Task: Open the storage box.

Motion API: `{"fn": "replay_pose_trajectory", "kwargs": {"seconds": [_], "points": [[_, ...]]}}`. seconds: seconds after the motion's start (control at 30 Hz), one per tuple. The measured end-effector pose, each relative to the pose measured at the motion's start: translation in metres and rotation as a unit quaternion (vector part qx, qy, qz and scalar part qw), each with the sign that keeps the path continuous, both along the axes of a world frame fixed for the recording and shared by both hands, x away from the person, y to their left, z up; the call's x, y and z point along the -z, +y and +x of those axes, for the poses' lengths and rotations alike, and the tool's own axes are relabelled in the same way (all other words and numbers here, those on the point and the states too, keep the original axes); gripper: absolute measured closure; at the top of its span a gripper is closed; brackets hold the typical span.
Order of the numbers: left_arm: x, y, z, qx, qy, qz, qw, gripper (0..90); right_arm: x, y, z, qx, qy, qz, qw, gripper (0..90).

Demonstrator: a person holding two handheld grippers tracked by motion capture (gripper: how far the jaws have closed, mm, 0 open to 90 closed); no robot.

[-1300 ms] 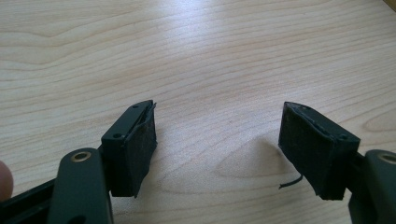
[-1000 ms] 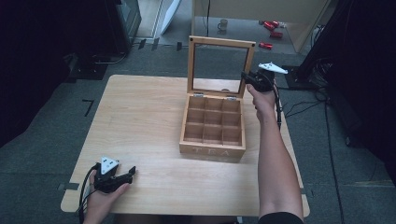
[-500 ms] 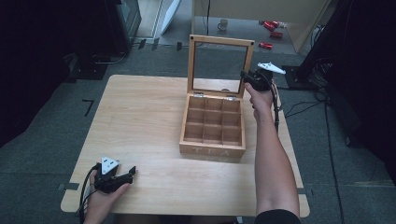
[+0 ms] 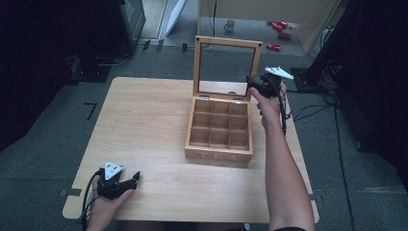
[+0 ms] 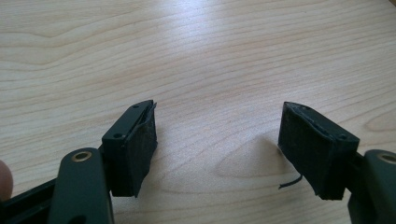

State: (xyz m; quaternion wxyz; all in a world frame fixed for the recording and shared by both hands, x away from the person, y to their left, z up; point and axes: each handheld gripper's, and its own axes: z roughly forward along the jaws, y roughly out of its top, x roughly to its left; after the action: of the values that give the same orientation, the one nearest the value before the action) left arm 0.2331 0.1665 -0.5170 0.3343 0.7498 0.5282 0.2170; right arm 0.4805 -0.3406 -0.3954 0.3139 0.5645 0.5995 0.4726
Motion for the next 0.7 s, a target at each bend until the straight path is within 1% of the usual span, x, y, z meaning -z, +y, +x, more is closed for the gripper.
{"fn": "replay_pose_trajectory", "kwargs": {"seconds": [0.03,0.07,0.17,0.23,0.27,0.3,0.4,0.5,0.63,0.67,0.7], "points": [[0.0,0.0,0.0,0.0,0.0,0.0,1.0,28.6,-0.002,0.001,-0.005,-0.001,0.004,0.005,1.0,28.1],[0.0,0.0,0.0,0.0,0.0,0.001,1.0,28.6,-0.003,0.002,-0.009,-0.003,0.006,0.003,1.0,25.5],[0.0,-0.001,0.0,0.001,0.0,0.003,1.0,28.5,-0.007,0.007,-0.026,-0.013,0.013,-0.016,0.9997,17.3],[0.0,-0.001,0.0,0.0,-0.001,0.004,1.0,28.5,-0.008,0.009,-0.038,-0.023,0.014,-0.016,0.9995,13.8],[0.0,-0.001,0.0,0.0,-0.001,0.005,1.0,28.5,-0.009,0.009,-0.043,-0.025,0.015,-0.016,0.9994,13.4],[0.0,-0.001,0.0,0.0,-0.001,0.004,1.0,28.5,-0.009,0.009,-0.051,-0.027,0.012,-0.018,0.9994,13.2],[0.0,-0.001,0.0,0.0,0.0,0.001,1.0,28.5,-0.011,0.009,-0.07,-0.038,0.012,-0.009,0.9992,11.1],[0.0,0.0,0.0,0.0,0.001,-0.002,1.0,28.5,-0.011,0.006,-0.089,-0.045,0.012,-0.017,0.9987,9.4],[0.0,-0.001,0.0,0.0,0.0,-0.002,1.0,28.4,-0.009,0.0,-0.109,-0.047,0.014,-0.014,0.9987,6.6],[0.0,-0.001,0.0,0.0,0.0,-0.002,1.0,28.4,-0.009,0.0,-0.109,-0.047,0.014,-0.014,0.9987,6.6],[0.0,-0.001,0.0,0.001,-0.001,-0.001,1.0,28.4,-0.007,-0.003,-0.121,-0.052,0.017,-0.015,0.9984,6.2]]}}
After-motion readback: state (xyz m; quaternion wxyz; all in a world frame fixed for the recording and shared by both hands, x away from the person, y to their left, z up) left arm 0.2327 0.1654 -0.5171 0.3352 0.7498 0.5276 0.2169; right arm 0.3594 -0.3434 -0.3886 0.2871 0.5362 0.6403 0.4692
